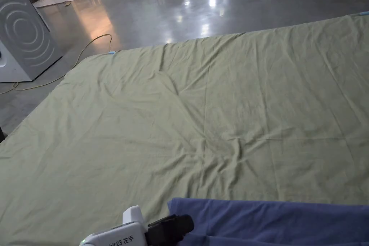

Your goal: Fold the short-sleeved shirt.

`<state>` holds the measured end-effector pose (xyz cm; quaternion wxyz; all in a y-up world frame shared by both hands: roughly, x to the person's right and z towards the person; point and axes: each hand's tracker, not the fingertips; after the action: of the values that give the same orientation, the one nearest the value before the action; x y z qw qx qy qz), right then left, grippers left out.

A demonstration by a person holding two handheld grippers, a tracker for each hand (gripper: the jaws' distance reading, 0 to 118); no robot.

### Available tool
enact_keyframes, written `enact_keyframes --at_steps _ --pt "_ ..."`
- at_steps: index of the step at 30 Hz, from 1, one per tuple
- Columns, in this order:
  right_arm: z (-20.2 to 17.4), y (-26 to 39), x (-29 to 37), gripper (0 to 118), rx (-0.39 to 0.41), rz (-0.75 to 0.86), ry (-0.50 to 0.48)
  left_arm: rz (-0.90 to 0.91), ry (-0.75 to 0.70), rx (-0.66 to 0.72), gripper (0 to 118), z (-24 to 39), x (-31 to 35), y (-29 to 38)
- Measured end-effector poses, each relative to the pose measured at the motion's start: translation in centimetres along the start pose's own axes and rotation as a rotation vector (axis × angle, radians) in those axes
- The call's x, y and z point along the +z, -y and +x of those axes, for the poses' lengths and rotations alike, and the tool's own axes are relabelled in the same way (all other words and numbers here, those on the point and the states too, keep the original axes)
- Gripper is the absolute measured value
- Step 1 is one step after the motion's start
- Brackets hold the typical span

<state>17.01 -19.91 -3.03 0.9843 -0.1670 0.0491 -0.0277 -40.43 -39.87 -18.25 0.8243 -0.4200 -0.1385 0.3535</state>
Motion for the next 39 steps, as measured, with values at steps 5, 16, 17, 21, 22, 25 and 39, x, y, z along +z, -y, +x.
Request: enact_keyframes --at_steps 5,16,17,21,22,25,39 --pt "0.1 0.2 -0.1 0 -0.025 -0.012 -0.005 0.026 0.132 0.188 8 -0.6 -1.2 -0.1" --pt "1.2 0.5 0.1 0 -0.041 -0.020 0.000 0.121 0.060 0.178 7 -1.1 3.5 -1.8" --pt "1.4 0.5 0.1 0 -0.052 -0.017 -0.004 0.170 0.005 0.139 7 -0.8 5.0 -2.1" --pt "1.7 0.6 -0.4 0 -0.086 -0.014 -0.017 0.231 -0.120 0.080 7 -1.5 10.5 -4.1" --pt "1.9 0.7 -0.4 0 -0.096 -0.017 -0.022 0.248 -0.147 0.073 7 -1.4 11.5 -4.5" --pt "2.4 1.0 -0.5 0 -0.136 -0.023 -0.030 0.243 -0.211 -0.059 7 1.6 13.2 -4.9" --pt "5.2 1.7 4.3 0 -0.148 0.003 0.102 -0.141 -0.085 -0.290 9 19.3 -12.2 5.6"
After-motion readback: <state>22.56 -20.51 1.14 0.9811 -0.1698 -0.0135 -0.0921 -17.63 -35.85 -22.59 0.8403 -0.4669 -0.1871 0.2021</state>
